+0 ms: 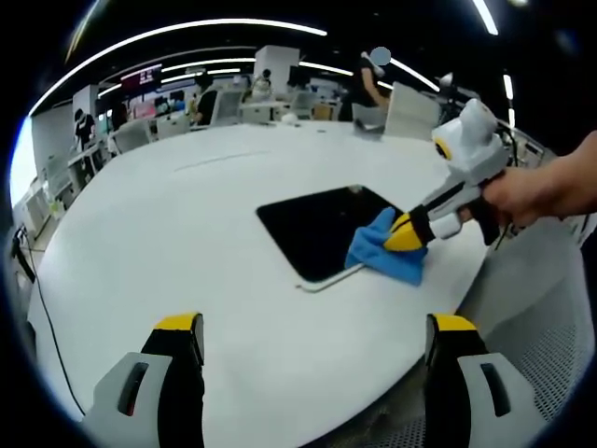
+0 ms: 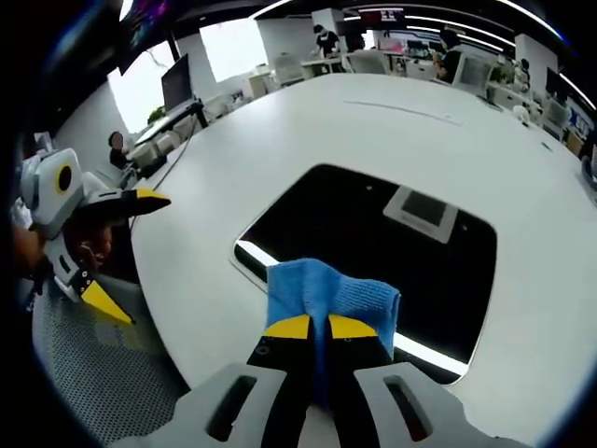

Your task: Wipe the mirror surface with the cleaning cloth until all visible marks leave the cleaned area.

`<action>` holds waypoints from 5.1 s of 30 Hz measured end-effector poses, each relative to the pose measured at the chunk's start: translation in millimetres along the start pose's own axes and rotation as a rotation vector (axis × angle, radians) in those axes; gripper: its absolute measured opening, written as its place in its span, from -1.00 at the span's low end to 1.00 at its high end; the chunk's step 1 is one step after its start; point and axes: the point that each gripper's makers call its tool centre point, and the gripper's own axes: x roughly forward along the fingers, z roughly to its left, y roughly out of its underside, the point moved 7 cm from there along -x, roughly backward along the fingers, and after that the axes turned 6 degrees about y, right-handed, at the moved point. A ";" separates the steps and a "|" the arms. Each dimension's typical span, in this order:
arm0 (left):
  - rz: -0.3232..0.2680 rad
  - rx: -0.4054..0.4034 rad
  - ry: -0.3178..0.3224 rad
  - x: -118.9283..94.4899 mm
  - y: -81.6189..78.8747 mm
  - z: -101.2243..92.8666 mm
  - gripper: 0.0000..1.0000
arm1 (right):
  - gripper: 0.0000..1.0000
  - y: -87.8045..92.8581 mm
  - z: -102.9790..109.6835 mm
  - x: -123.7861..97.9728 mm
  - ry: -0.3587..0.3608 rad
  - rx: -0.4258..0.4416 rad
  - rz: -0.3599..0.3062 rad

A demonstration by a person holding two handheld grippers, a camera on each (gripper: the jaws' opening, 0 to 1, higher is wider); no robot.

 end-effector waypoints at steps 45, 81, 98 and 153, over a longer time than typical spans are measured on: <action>0.003 -0.001 0.003 0.5 0.7 0.6 0.99 | -1.00 -24.3 -16.2 14.8 0.042 0.074 0.033; 0.005 -0.002 -0.002 0.0 0.2 0.0 0.99 | -1.00 -58.4 -39.3 39.0 0.077 0.097 0.034; 0.013 -0.003 0.020 0.9 0.8 -2.2 0.85 | -1.00 -78.3 -57.9 52.4 0.066 0.128 0.043; -0.020 -0.046 0.021 -0.2 -1.6 -0.6 0.99 | -1.00 -105.6 -74.6 69.8 -0.020 -0.058 0.147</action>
